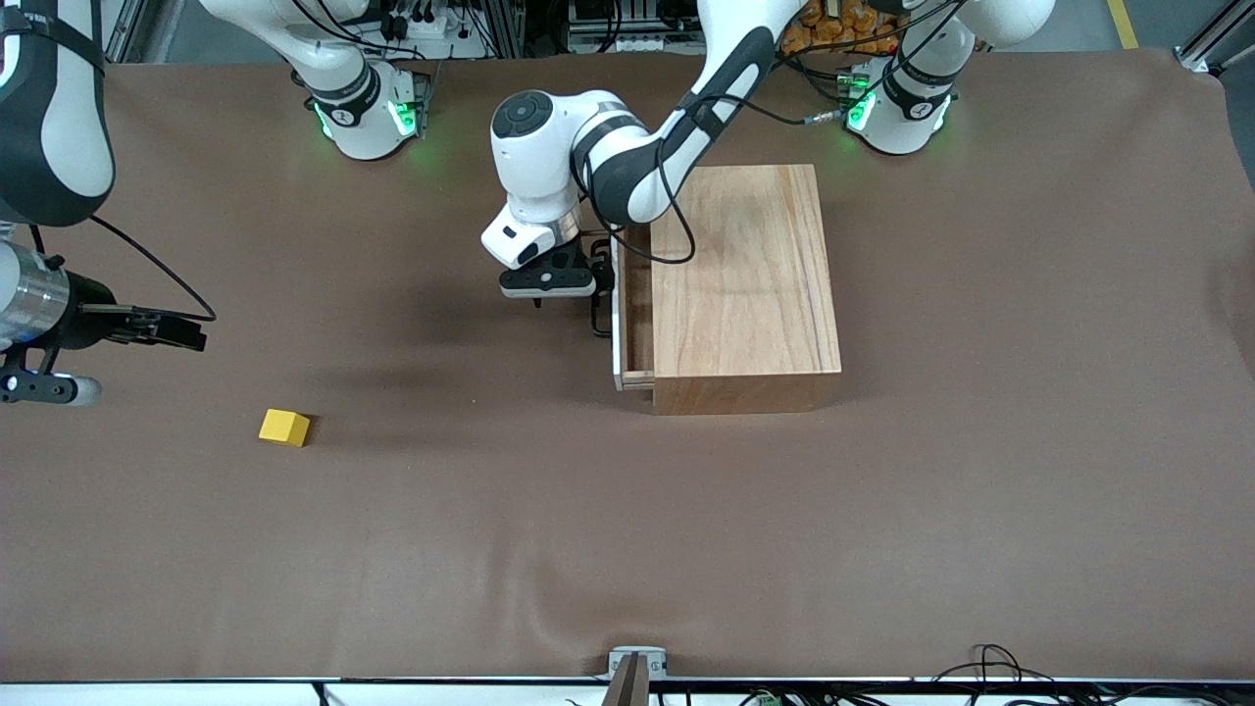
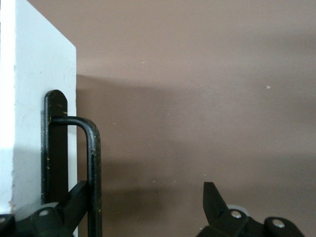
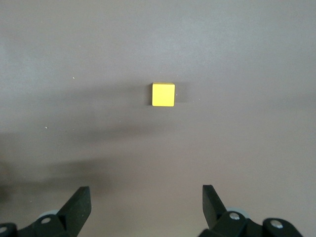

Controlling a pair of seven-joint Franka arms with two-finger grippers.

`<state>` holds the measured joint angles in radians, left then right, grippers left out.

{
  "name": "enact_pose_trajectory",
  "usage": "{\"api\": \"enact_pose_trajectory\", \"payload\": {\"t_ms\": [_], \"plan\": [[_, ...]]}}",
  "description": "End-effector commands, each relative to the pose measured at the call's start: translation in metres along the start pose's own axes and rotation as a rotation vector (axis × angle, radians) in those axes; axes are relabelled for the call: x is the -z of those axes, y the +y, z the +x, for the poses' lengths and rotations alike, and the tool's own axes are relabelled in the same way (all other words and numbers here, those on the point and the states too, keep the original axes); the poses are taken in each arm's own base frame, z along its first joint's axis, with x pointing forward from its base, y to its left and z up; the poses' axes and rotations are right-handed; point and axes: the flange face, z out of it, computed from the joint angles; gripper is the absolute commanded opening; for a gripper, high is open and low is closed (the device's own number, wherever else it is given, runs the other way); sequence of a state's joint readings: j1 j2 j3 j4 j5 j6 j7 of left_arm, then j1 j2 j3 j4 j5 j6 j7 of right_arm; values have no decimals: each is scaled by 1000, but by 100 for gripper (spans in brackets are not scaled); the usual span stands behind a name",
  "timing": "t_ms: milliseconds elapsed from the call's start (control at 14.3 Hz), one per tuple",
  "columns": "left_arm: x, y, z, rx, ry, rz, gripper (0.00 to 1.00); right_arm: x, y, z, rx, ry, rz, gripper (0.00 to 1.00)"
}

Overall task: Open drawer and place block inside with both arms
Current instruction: 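Pull the drawer open with the left gripper while the right gripper reaches the cube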

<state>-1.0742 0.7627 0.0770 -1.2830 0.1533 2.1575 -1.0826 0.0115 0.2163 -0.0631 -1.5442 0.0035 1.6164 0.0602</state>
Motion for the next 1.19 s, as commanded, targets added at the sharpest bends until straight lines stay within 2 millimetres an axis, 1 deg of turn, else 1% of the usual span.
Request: {"api": "enact_pose_trajectory", "payload": {"t_ms": [0, 140, 210, 350, 421, 631, 701, 771, 841, 981, 1051, 1121], "plan": [[4, 12, -3, -15, 23, -51, 100, 0, -2, 7, -4, 17, -25, 100], [7, 18, -8, -20, 27, -80, 100, 0, 0, 10, -11, 34, -12, 100], [7, 20, -8, -21, 29, -90, 100, -6, 1, 15, -10, 39, -11, 100], [10, 21, -8, -23, 33, -97, 100, -12, 0, 24, -8, 66, -9, 100], [10, 21, -8, -26, 37, -104, 100, -20, -1, 31, -9, 74, -9, 100], [11, 26, -10, -29, 47, -136, 100, -56, -5, 56, -3, 94, -4, 100], [10, 27, -11, -29, 46, -135, 100, -70, -9, 61, 3, 76, -7, 100], [8, 27, -12, -34, 45, -134, 100, -78, -8, 63, 3, 68, -8, 100], [9, 29, -15, -37, 44, -137, 100, -91, -8, 68, 2, 61, -9, 100], [10, 35, -21, -47, 46, -159, 100, -121, 2, 74, -13, 24, -12, 100], [8, 36, -21, -48, 52, -172, 100, -131, 9, 74, -24, 7, -12, 100], [7, 37, -22, -50, 55, -179, 100, -145, 13, 73, -30, -18, -13, 100]]}}
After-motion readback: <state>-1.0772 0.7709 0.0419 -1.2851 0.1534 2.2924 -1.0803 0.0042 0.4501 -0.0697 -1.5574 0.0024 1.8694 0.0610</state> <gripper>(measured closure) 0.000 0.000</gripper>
